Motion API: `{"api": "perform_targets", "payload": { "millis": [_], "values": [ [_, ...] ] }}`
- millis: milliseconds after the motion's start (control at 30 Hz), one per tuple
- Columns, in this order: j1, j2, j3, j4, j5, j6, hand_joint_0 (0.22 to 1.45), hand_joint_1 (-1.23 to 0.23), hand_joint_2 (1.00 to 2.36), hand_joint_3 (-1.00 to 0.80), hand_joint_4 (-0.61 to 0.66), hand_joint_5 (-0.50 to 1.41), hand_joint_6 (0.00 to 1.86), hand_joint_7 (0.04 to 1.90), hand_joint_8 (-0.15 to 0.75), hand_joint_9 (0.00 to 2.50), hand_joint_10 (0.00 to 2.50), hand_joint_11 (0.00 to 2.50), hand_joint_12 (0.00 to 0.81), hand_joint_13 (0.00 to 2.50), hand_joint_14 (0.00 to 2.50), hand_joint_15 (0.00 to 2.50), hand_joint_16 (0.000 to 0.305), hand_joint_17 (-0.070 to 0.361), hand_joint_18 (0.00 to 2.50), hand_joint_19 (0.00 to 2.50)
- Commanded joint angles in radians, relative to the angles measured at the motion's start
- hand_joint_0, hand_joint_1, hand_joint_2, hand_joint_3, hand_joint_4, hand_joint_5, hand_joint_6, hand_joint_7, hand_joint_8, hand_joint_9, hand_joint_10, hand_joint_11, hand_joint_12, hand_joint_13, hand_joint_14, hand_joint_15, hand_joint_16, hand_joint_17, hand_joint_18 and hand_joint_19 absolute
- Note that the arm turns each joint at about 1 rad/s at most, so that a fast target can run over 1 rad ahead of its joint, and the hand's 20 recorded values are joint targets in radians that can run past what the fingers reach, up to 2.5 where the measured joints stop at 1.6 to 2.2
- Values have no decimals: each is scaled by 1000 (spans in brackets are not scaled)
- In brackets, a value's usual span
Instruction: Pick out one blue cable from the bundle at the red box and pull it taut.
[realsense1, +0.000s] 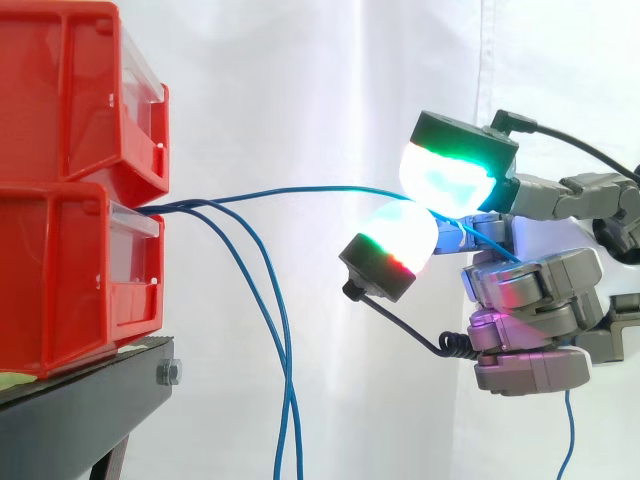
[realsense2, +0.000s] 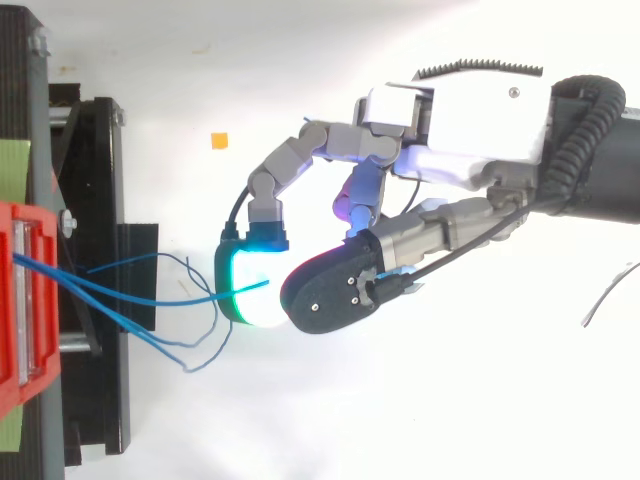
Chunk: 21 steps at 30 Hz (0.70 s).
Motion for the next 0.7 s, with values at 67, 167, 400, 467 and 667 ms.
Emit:
{"api": "perform_targets", "payload": {
  "millis": [67,167,400,467,667],
  "values": [
    [0,0,0,-2,0,1,619,-638,1018,-274,-87,-117,936,876,199,1593,4,1819,246,1120,1782,1308,28,63,1139,1660],
    [0,0,0,-2,0,-1,620,-648,1019,-267,-85,-116,931,898,191,1596,3,1835,245,1127,1752,1320,28,63,1143,1658],
    [0,0,0,-2,1,-1,620,-648,1019,-267,-78,-116,930,903,200,1587,4,1805,248,1126,1727,1322,29,66,1131,1626],
    [0,0,0,-2,0,-1,620,-648,1019,-270,-80,-116,930,906,193,1586,4,1808,250,1129,1714,1319,29,66,1129,1616],
    [0,0,0,-2,1,1,619,-648,1020,-272,-78,-116,929,905,201,1572,7,1771,248,1132,1687,1323,30,68,1125,1604]
  ]
}}
